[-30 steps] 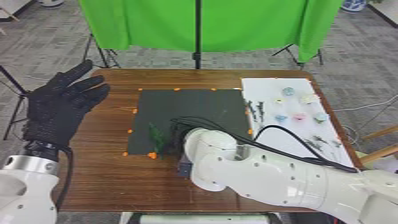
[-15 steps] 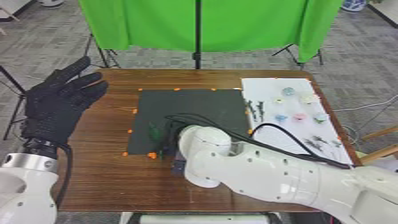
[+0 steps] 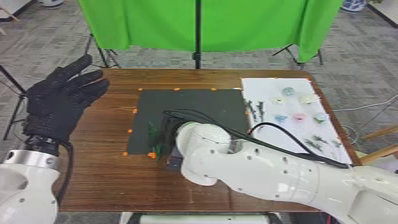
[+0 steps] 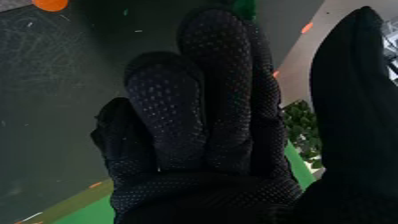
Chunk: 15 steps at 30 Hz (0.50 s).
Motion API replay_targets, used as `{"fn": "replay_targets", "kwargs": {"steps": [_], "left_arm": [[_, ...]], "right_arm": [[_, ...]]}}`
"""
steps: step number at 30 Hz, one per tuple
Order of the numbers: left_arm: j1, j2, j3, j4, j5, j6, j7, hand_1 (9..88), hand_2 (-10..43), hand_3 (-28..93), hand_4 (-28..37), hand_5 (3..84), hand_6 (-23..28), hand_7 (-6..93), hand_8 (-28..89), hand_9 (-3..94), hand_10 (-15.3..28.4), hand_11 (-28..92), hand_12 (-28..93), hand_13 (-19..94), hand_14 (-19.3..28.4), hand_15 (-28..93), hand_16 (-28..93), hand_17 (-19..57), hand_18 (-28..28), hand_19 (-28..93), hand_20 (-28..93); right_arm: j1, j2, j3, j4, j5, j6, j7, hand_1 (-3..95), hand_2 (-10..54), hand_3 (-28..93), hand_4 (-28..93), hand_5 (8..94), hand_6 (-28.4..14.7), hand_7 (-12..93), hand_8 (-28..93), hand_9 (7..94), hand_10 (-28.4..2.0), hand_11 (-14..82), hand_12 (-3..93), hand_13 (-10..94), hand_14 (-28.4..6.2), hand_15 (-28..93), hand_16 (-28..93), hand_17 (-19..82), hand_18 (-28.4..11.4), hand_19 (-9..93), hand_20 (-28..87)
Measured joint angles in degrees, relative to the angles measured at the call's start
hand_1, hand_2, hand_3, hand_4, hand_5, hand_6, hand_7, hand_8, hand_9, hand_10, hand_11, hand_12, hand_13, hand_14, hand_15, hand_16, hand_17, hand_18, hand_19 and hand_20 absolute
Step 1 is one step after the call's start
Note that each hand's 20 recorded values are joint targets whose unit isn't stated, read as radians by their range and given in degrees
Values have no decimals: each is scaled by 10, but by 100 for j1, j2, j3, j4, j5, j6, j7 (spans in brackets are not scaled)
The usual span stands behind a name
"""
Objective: Arrange flowers
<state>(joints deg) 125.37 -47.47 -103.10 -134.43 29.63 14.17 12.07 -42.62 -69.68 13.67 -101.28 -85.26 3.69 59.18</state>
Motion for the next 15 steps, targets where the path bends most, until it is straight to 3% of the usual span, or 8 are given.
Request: {"fn": "replay_targets", "kwargs": {"steps": [4, 10, 15], "left_arm": [[104, -8, -84, -43, 9, 48, -72, 216, 76, 781, -266, 359, 98, 153, -100, 334, 213, 286, 117, 244, 279, 500, -91, -76, 263, 619, 120], [380, -15, -174, -141, 15, 118, -72, 217, 77, 780, -266, 359, 98, 153, -100, 335, 213, 287, 116, 244, 279, 500, -91, -76, 262, 619, 120], [537, -47, -222, -206, 20, 171, -41, 217, 77, 780, -266, 359, 98, 153, -99, 335, 213, 286, 115, 244, 278, 500, -90, -76, 262, 619, 120]], "right_arm": [[-14, 130, -140, -187, -370, 409, -7, 404, -91, 611, -283, 765, 21, 137, -132, 903, -107, 363, 201, 817, -81, 685, 177, 486, -213, 932, 440], [352, 548, -990, -344, -1526, 2082, 3, 397, -95, 627, -283, 751, 8, 136, -129, 899, -107, 350, 198, 819, -81, 673, 177, 490, -212, 932, 434], [119, 1077, -133, -748, -1777, 2116, 15, 374, -85, 645, -283, 694, -10, 134, -127, 873, -128, 301, 180, 816, -85, 638, 166, 503, -204, 932, 367]]}}
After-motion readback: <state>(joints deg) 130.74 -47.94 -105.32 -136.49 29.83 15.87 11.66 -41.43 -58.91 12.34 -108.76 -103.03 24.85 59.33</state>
